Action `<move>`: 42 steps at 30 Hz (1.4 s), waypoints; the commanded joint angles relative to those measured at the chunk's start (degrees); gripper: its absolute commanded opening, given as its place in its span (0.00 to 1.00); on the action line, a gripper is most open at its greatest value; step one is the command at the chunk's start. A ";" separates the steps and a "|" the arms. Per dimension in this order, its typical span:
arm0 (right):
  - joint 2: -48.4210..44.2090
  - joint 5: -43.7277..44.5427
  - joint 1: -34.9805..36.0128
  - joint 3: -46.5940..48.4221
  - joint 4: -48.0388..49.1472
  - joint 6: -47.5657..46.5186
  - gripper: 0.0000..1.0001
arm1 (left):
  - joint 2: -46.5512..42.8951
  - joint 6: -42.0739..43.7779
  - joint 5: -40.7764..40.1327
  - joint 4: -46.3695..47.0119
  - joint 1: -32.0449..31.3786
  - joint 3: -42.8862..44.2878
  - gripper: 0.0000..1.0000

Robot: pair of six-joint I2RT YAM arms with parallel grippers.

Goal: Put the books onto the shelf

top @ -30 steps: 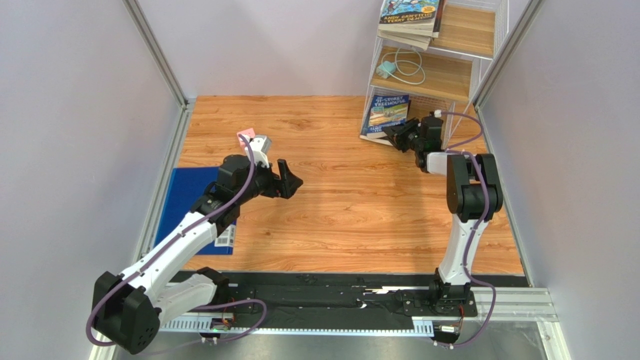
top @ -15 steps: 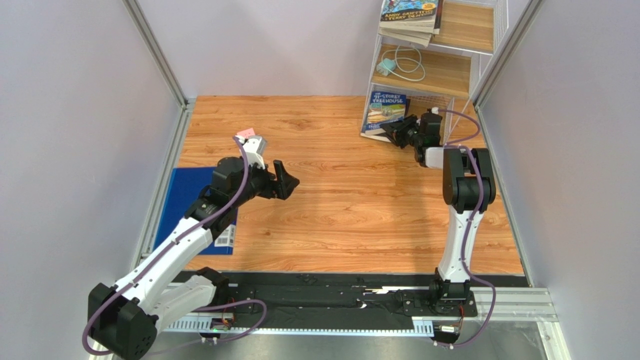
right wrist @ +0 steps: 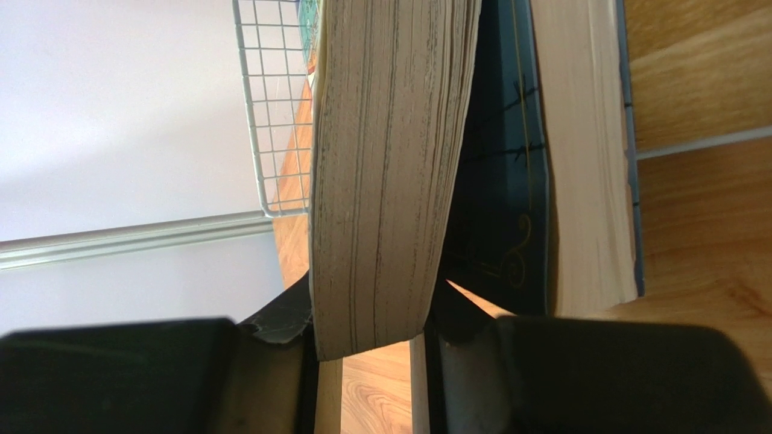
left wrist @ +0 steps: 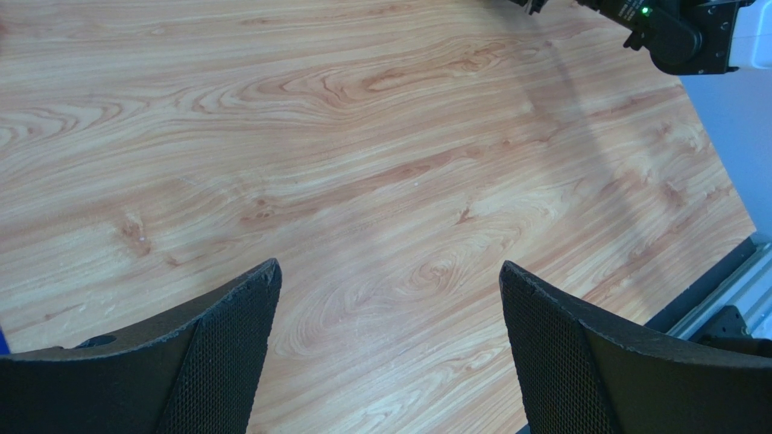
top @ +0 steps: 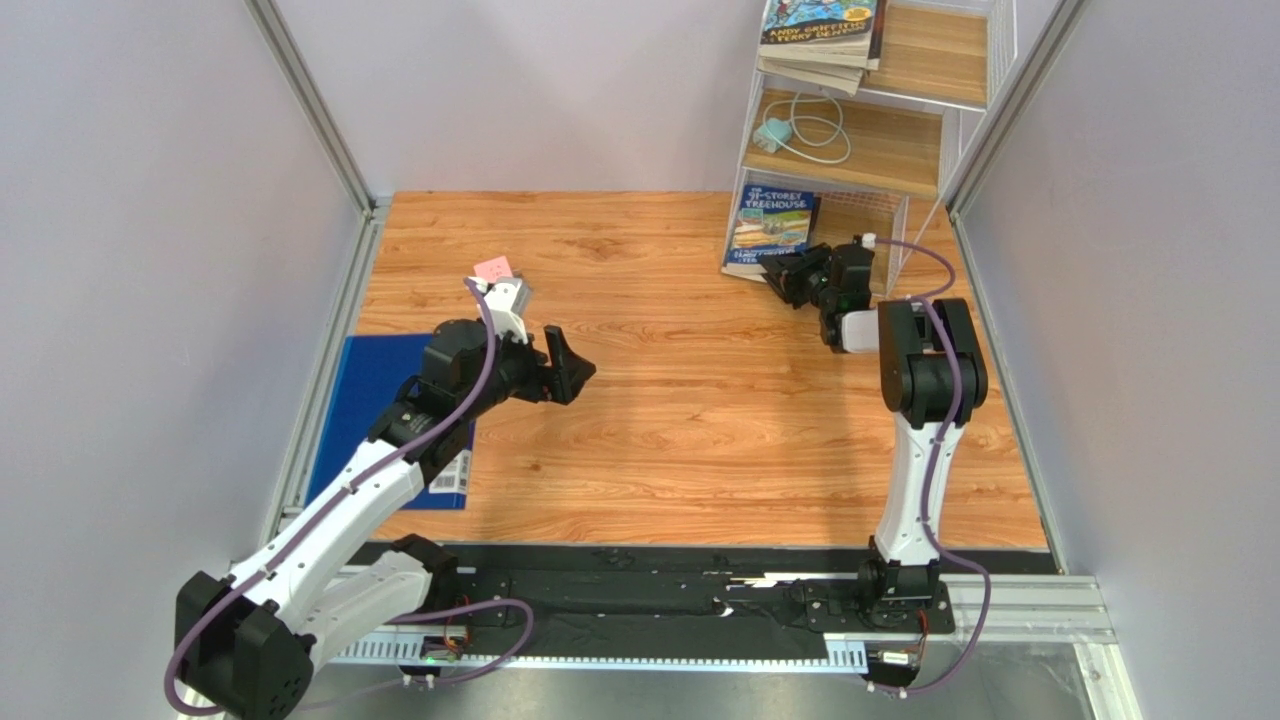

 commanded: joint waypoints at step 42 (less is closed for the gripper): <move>-8.33 -9.45 1.89 -1.75 -6.57 -2.98 1.00 | -6.32 0.32 1.07 -1.96 0.75 -1.05 0.93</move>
